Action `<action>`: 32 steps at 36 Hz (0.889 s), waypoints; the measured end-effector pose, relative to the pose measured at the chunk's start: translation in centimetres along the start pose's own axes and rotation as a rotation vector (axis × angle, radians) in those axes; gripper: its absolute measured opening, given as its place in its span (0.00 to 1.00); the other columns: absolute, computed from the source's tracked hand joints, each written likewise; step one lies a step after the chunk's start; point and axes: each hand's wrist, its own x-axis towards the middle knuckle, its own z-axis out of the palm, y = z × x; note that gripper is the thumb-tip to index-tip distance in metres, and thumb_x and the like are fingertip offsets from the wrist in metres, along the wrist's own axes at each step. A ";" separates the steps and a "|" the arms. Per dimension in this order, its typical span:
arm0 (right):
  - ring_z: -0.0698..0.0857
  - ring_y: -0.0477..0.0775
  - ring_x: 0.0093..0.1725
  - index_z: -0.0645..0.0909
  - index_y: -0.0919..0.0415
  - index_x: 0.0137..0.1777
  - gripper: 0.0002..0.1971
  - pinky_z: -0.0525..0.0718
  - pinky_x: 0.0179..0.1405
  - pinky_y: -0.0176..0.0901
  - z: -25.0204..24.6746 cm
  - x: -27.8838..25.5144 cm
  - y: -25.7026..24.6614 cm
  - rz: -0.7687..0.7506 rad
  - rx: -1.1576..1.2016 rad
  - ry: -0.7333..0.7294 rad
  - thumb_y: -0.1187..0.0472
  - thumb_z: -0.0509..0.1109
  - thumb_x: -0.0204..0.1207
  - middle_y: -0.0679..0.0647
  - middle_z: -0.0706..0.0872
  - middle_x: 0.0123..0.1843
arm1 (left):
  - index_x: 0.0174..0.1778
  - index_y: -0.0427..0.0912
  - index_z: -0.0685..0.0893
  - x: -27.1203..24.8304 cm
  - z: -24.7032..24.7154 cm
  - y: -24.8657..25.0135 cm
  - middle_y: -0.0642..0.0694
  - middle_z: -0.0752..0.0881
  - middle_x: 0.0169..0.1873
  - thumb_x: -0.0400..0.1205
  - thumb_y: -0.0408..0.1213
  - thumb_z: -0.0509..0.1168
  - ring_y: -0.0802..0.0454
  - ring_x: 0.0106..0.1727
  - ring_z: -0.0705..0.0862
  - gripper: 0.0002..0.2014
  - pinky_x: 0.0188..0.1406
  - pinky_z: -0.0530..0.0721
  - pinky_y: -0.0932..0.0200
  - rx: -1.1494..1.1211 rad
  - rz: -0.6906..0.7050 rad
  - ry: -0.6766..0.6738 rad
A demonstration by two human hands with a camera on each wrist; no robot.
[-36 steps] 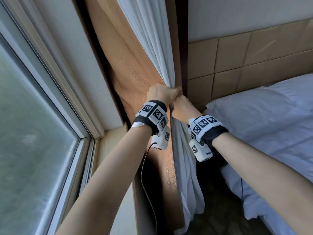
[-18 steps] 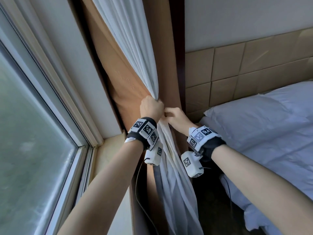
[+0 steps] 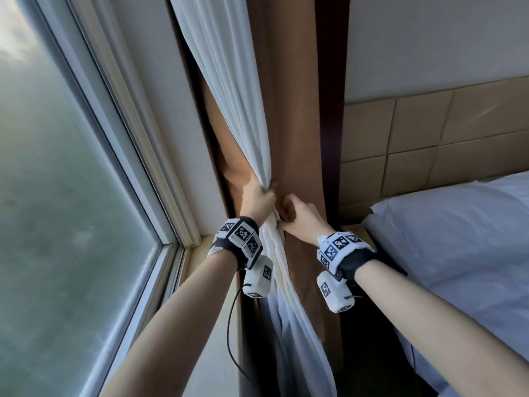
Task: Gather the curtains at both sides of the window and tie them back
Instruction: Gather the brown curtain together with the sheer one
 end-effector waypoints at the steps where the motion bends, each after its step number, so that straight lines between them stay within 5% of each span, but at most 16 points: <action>1: 0.84 0.55 0.50 0.75 0.47 0.55 0.16 0.85 0.53 0.52 0.1 0.1 -0.2 -0.004 -0.017 0.001 0.53 0.74 0.68 0.52 0.84 0.50 | 0.62 0.36 0.77 -0.2 0.0 -0.1 0.47 0.82 0.46 0.82 0.34 0.65 0.47 0.49 0.82 0.13 0.49 0.79 0.56 -0.014 -0.001 0.017; 5: 0.81 0.53 0.41 0.78 0.53 0.44 0.05 0.82 0.45 0.47 0.1 0.5 -0.6 -0.079 -0.052 -0.009 0.57 0.72 0.73 0.48 0.82 0.36 | 0.59 0.39 0.78 -0.2 -0.3 -0.9 0.52 0.81 0.42 0.81 0.36 0.68 0.53 0.43 0.80 0.12 0.44 0.76 0.62 -0.050 -0.039 0.054; 11: 0.73 0.52 0.32 0.76 0.59 0.37 0.09 0.76 0.39 0.47 0.1 1.2 -0.3 -0.105 -0.088 -0.028 0.58 0.70 0.76 0.47 0.72 0.27 | 0.57 0.41 0.79 0.2 -0.5 -1.2 0.51 0.83 0.45 0.77 0.37 0.72 0.53 0.46 0.82 0.15 0.47 0.78 0.60 -0.026 -0.060 0.010; 15: 0.79 0.51 0.41 0.77 0.49 0.44 0.06 0.79 0.44 0.46 -0.1 1.0 -0.6 -0.085 -0.092 -0.065 0.53 0.73 0.74 0.47 0.81 0.37 | 0.42 0.41 0.73 0.5 -0.5 -1.5 0.51 0.78 0.34 0.77 0.33 0.66 0.51 0.38 0.78 0.06 0.37 0.76 0.60 0.034 -0.044 0.006; 18: 0.82 0.53 0.55 0.71 0.45 0.63 0.26 0.83 0.55 0.50 -0.3 0.7 0.2 -0.001 -0.101 -0.164 0.49 0.76 0.66 0.51 0.83 0.55 | 0.37 0.44 0.71 0.7 -0.7 -1.6 0.51 0.76 0.32 0.78 0.30 0.63 0.53 0.33 0.75 0.08 0.30 0.74 0.63 0.045 -0.034 0.002; 21: 0.82 0.59 0.59 0.66 0.49 0.69 0.30 0.84 0.58 0.54 0.6 -0.2 1.5 0.041 -0.214 -0.256 0.54 0.73 0.68 0.56 0.80 0.62 | 0.42 0.39 0.75 0.8 -0.9 -1.6 0.49 0.76 0.35 0.78 0.29 0.62 0.53 0.36 0.75 0.02 0.30 0.75 0.64 0.032 -0.038 -0.015; 27: 0.84 0.63 0.57 0.69 0.51 0.63 0.18 0.83 0.57 0.54 3.3 -1.2 3.3 0.151 -0.109 -0.225 0.54 0.68 0.76 0.55 0.82 0.55 | 0.47 0.38 0.76 0.9 -1.3 -1.4 0.48 0.78 0.37 0.81 0.31 0.62 0.55 0.35 0.76 0.02 0.30 0.76 0.66 0.018 -0.041 -0.078; 32: 0.85 0.61 0.54 0.59 0.58 0.70 0.31 0.88 0.49 0.53 4.3 -1.2 3.1 0.272 -0.011 -0.183 0.47 0.69 0.75 0.58 0.78 0.59 | 0.47 0.38 0.76 1.1 -1.7 -1.8 0.47 0.78 0.38 0.81 0.31 0.62 0.50 0.38 0.78 0.01 0.33 0.77 0.63 0.054 -0.048 -0.050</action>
